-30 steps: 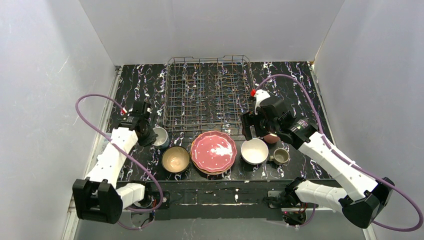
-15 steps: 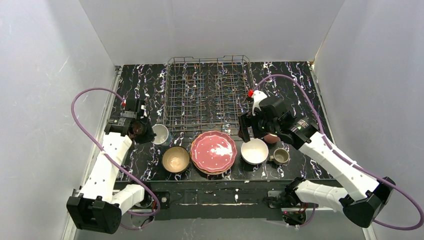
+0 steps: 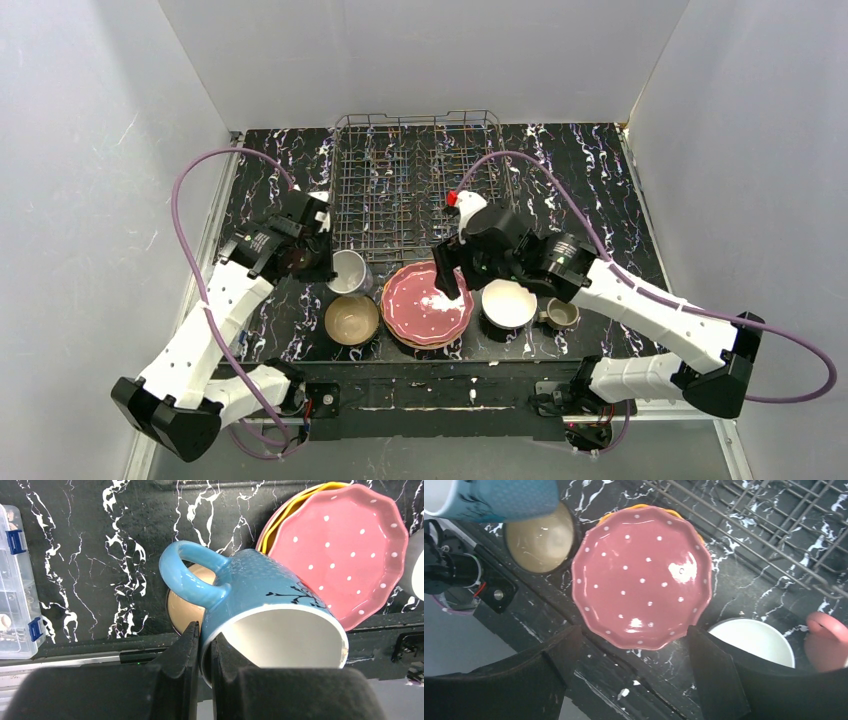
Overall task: Load the mixed dishes into the dish rack
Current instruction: Pick up the cup at the center of the board.
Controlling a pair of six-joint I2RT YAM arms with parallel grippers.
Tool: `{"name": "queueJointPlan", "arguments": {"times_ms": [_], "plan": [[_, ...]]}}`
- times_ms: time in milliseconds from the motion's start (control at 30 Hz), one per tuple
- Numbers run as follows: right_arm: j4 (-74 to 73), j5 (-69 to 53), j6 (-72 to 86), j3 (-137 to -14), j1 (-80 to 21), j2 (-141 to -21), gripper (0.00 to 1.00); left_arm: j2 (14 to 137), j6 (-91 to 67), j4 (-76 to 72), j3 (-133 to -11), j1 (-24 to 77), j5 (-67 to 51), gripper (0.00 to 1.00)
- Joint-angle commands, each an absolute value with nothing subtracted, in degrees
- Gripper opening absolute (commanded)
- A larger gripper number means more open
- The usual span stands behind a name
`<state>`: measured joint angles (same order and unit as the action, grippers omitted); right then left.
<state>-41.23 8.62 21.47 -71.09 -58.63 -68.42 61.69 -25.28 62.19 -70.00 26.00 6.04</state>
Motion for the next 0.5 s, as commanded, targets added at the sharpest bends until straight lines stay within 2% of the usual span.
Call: {"name": "queueJointPlan", "arguments": {"times_ms": [0,200,467], "plan": [[-38.4,13.8,26.5,-75.4,-63.8,-70.0,0.85,62.5,-28.1,63.5,-72.7,30.6,11.0,0.00],[-35.2,16.1,30.7,-75.6,-67.2,-72.0,0.81,65.0,-32.8,63.5,-73.0,40.2,16.9,0.00],[-30.9,18.2,36.1,-74.0,-68.6,-72.9,0.77,68.0,-37.3,63.5,-74.5,48.3,22.1,0.00]]}}
